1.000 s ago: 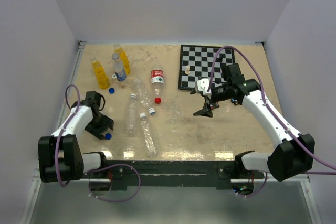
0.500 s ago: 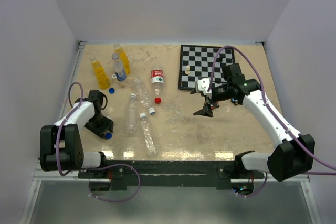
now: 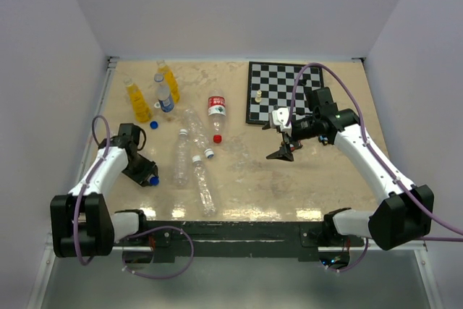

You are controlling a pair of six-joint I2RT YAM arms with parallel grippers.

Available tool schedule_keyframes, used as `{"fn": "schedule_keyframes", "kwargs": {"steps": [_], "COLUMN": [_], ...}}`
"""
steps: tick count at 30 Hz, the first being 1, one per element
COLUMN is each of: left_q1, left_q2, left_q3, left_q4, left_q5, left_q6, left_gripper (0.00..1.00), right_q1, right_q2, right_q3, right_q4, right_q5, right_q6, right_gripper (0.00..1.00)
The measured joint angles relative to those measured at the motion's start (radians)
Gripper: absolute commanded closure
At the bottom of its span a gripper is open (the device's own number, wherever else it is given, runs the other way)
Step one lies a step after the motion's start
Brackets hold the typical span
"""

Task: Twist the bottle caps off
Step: Pick up the bottle cap from the center of the board.

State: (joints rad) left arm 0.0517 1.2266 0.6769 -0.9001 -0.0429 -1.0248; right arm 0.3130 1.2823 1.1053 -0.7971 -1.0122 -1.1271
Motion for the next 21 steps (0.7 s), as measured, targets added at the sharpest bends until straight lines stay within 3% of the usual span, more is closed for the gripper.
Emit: {"fn": "schedule_keyframes", "kwargs": {"steps": [11, 21], "left_q1": [-0.008, -0.008], "left_q2": [-0.047, 0.167], "left_q3": [0.195, 0.320], "left_q4": [-0.021, 0.137], "left_q5": [0.085, 0.095], "left_q6": [0.026, 0.023], "left_gripper": [0.80, 0.79], "right_q1": [0.000, 0.000], "right_q2": [0.000, 0.002], "right_q3": [0.000, 0.000], "right_q4": [0.001, 0.004], "right_q5": [0.000, 0.002], "right_q6": [0.000, 0.001], "right_gripper": [0.02, 0.02]}}
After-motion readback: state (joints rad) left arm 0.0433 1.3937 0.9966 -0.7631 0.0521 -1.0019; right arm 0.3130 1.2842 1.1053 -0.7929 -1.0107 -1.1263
